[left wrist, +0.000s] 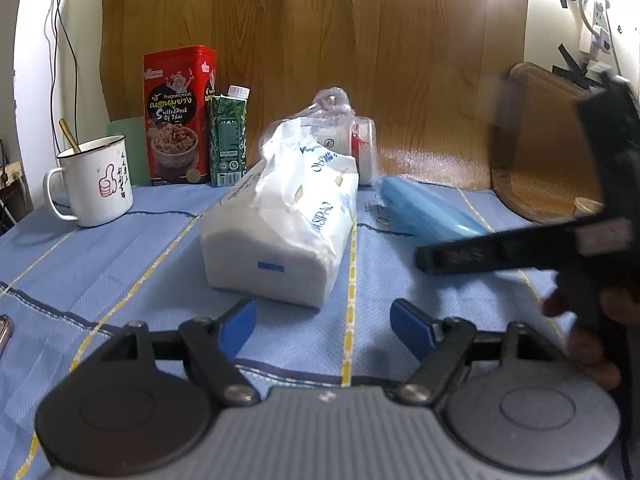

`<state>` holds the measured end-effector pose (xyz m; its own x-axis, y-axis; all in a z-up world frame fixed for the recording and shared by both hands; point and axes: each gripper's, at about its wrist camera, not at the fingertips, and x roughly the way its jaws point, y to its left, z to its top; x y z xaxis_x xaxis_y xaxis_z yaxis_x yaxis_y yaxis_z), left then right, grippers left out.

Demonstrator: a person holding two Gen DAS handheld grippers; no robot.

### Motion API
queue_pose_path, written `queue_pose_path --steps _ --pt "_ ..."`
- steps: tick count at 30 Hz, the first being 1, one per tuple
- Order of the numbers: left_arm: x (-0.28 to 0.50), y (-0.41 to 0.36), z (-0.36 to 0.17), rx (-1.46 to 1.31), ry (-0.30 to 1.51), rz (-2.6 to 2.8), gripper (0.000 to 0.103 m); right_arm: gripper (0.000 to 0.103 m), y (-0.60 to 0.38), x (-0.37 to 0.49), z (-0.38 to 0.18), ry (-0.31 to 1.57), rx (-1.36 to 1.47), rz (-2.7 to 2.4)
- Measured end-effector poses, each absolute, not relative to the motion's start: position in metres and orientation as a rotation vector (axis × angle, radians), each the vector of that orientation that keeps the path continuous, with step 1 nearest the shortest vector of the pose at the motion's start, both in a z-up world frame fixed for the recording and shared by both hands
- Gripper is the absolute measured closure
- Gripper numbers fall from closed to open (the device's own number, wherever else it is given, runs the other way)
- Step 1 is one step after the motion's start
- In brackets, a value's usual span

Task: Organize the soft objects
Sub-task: 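Grasp the light blue plastic case with the right gripper, then lift the blue case and carry it toward the tin box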

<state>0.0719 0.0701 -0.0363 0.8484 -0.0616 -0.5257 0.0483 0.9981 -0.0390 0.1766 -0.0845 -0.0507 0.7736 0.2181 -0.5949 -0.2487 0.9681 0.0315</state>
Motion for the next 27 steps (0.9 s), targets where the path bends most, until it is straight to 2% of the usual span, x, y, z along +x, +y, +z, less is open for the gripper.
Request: queue_pose_path --steps 12,27 --pt "0.079 0.062 -0.040 0.040 0.611 -0.025 0.024 0.046 -0.139 0.089 -0.052 0.621 -0.021 0.246" --pt "0.081 0.054 -0.042 0.104 0.628 0.023 0.015 0.046 -0.179 -0.026 -0.067 0.532 -0.051 0.132"
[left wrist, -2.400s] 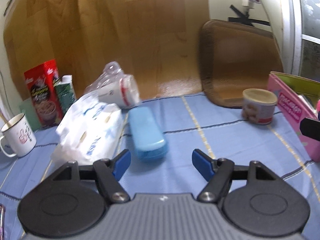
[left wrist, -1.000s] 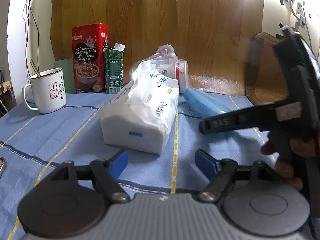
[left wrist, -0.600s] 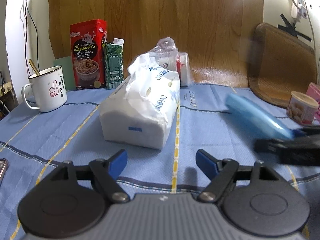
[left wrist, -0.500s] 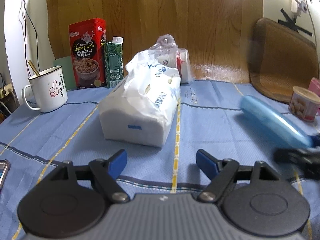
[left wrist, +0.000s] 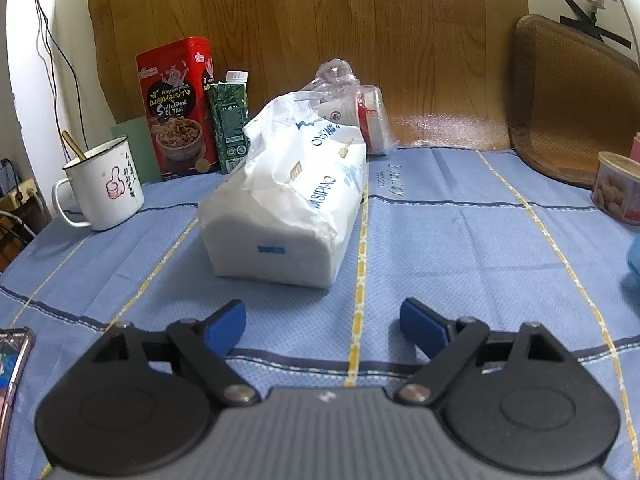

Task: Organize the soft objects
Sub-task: 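Lift the blue case and carry it toward the tin box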

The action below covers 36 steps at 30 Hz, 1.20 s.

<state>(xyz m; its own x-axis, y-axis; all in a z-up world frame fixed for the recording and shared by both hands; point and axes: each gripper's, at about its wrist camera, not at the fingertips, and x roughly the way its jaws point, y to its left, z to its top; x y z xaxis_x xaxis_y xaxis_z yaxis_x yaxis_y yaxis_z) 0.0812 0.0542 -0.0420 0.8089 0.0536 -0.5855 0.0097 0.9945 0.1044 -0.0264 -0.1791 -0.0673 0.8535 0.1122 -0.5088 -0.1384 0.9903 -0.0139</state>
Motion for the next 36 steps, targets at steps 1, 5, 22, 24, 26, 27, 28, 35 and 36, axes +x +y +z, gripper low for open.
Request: queue_pose_path --steps 1,5,22,24,26,27,28,35,36 --pt "0.081 0.053 -0.042 0.113 0.626 0.028 0.014 0.045 -0.179 -0.029 -0.068 0.526 -0.052 0.128" --pt "0.080 0.049 -0.042 0.145 0.618 0.048 0.012 0.044 -0.181 -0.035 -0.070 0.515 -0.048 0.133" --pt "0.077 0.040 -0.042 0.225 0.602 0.090 0.008 0.040 -0.189 -0.048 -0.072 0.492 0.002 0.129" --pt "0.076 0.037 -0.041 0.245 0.597 0.098 0.008 0.040 -0.190 -0.048 -0.071 0.489 0.006 0.132" --pt "0.075 0.034 -0.041 0.262 0.595 0.099 0.008 0.040 -0.190 -0.049 -0.070 0.484 0.005 0.135" --pt "0.075 0.032 -0.041 0.266 0.598 0.098 0.008 0.040 -0.190 -0.049 -0.070 0.484 0.006 0.136" --pt "0.075 0.031 -0.040 0.266 0.602 0.095 0.008 0.040 -0.190 -0.050 -0.070 0.484 0.008 0.138" --pt "0.070 0.014 -0.024 0.204 0.649 -0.032 0.008 0.039 -0.192 -0.051 -0.069 0.481 0.016 0.145" --pt "0.069 0.010 -0.019 0.180 0.657 -0.070 0.008 0.039 -0.192 -0.051 -0.069 0.480 0.017 0.146"
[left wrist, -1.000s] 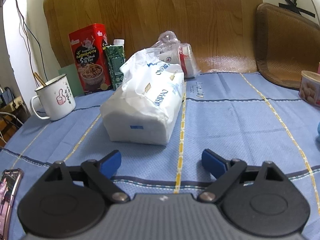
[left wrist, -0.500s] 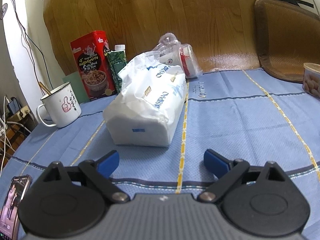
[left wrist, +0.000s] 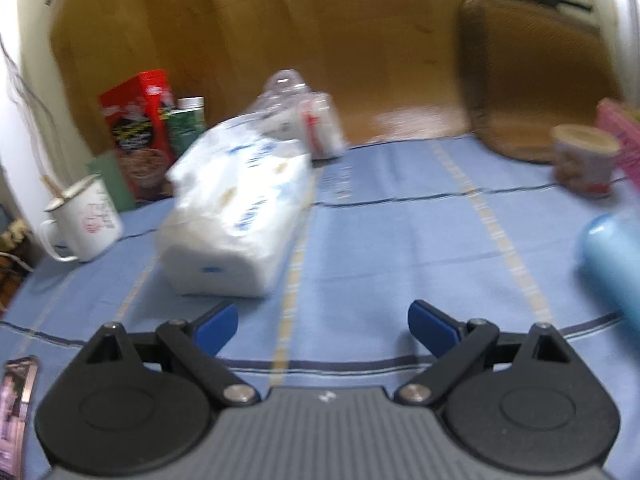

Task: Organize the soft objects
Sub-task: 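Lift the blue case and carry it toward the tin box, then lower the blue case into the tin box and open the right gripper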

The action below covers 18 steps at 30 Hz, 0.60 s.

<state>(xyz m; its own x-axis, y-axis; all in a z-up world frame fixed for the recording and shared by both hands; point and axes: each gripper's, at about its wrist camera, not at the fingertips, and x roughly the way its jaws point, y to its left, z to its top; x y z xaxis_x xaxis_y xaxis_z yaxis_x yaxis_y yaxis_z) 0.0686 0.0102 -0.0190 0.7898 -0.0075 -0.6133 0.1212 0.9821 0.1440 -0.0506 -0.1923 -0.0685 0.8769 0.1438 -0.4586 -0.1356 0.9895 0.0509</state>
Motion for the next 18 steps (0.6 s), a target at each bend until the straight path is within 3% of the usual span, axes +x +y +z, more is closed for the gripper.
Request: queue_pose_path --steps 9,18 --pt "0.063 -0.043 0.004 -0.004 0.787 -0.448 0.008 0.039 -0.192 -0.050 -0.068 0.476 0.019 0.141" --pt "0.060 -0.084 -0.012 -0.022 0.874 -0.595 0.010 0.036 -0.196 -0.045 -0.070 0.483 0.030 0.141"
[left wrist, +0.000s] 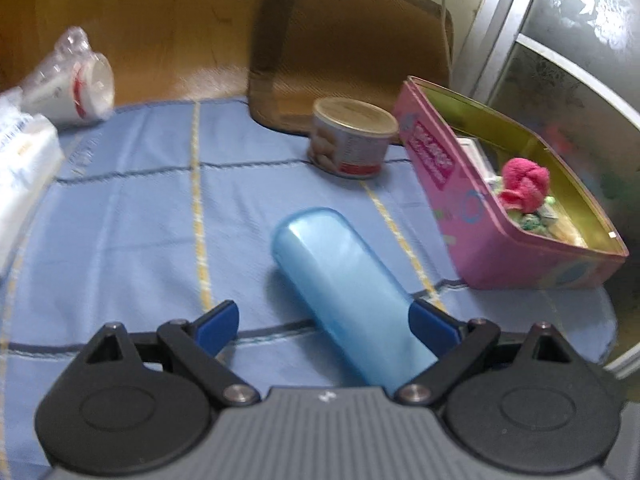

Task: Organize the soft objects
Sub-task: 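Lower the blue case into the tin box and open the right gripper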

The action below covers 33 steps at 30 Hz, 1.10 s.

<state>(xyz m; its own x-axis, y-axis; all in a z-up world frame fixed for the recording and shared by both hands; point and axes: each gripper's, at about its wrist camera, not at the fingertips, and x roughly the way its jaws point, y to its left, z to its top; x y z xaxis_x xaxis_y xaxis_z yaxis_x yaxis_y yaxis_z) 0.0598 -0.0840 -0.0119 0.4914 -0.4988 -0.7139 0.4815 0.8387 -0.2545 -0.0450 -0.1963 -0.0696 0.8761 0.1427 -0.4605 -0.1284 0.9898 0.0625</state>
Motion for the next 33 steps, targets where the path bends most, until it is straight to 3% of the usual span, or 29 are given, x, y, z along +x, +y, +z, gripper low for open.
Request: queue_pose_path --steps 1,2,8,13,18,26,33 --pt "0.061 -0.084 -0.013 -0.043 0.882 -0.624 0.017 0.037 -0.196 -0.043 -0.071 0.494 0.032 0.151" --pt "0.062 -0.086 -0.014 -0.066 0.892 -0.662 0.030 0.047 -0.195 -0.041 -0.073 0.501 0.033 0.163" --pt "0.055 -0.098 0.011 -0.071 0.820 -0.726 0.041 0.049 -0.197 -0.042 -0.065 0.451 0.034 0.137" --pt "0.052 -0.145 0.060 -0.021 0.705 -0.832 0.043 0.049 -0.222 -0.051 -0.030 0.321 0.028 0.041" --pt "0.052 -0.240 0.081 0.064 0.633 -0.978 0.042 0.049 -0.278 -0.060 -0.005 0.249 0.015 -0.137" --pt "0.078 -0.376 0.050 0.103 0.697 -1.092 0.042 0.048 -0.385 -0.044 -0.007 0.345 0.028 -0.362" --pt "0.101 -0.411 0.019 0.119 0.805 -0.972 0.039 0.047 -0.431 -0.009 -0.025 0.507 0.101 -0.385"
